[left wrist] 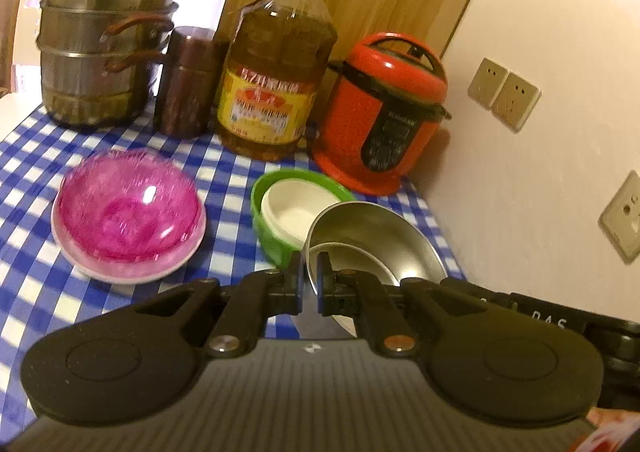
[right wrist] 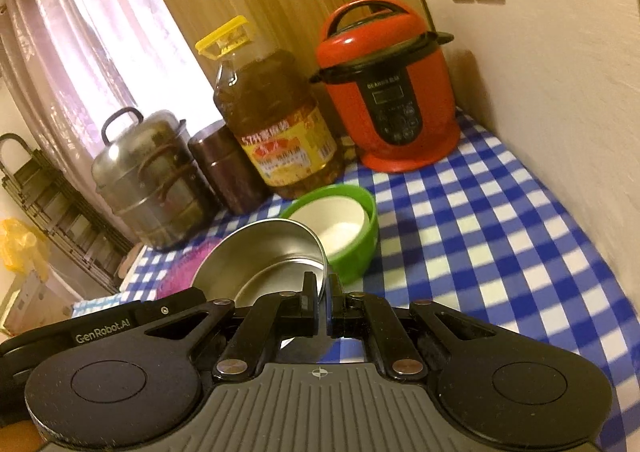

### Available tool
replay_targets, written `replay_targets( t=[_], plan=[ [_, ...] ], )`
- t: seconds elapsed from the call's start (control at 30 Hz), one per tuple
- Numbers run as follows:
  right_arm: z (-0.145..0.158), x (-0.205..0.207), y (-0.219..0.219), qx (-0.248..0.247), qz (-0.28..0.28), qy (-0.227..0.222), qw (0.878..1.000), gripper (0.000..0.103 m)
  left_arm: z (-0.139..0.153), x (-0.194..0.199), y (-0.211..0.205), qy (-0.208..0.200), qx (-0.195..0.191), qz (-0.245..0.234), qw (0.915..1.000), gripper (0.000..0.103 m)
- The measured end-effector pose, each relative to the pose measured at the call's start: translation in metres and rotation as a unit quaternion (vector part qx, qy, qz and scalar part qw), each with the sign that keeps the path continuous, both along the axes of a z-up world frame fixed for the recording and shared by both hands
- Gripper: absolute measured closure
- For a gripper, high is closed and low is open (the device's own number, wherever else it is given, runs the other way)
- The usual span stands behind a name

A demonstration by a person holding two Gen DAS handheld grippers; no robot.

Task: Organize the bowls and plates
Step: 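Carry the steel bowl with both tools toward the green bowl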

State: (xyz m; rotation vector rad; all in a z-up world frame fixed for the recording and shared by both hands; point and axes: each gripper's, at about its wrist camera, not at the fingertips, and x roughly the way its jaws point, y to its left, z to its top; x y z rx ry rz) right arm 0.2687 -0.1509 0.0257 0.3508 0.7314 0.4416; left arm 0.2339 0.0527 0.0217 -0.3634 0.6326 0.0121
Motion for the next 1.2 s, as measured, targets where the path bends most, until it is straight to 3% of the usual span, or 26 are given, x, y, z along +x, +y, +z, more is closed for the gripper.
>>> replay_targets(
  t=[0.27,0.63,1.2],
  plan=[
    [0.009,0.044,0.007,0.006,0.001,-0.011,1.000,0.100,0.008,0.042,0.003,-0.012,0.012,-0.002,0.9999,0.098],
    [-0.007,0.092,0.015,0.002,-0.003,0.000,1.000,0.100,-0.012,0.088,0.016,0.001,0.001,-0.004,1.0000,0.098],
    [-0.025,0.132,0.028,-0.012,-0.015,-0.008,1.000,0.100,-0.034,0.138,0.020,0.011,0.022,-0.016,0.9996,0.098]
  ],
)
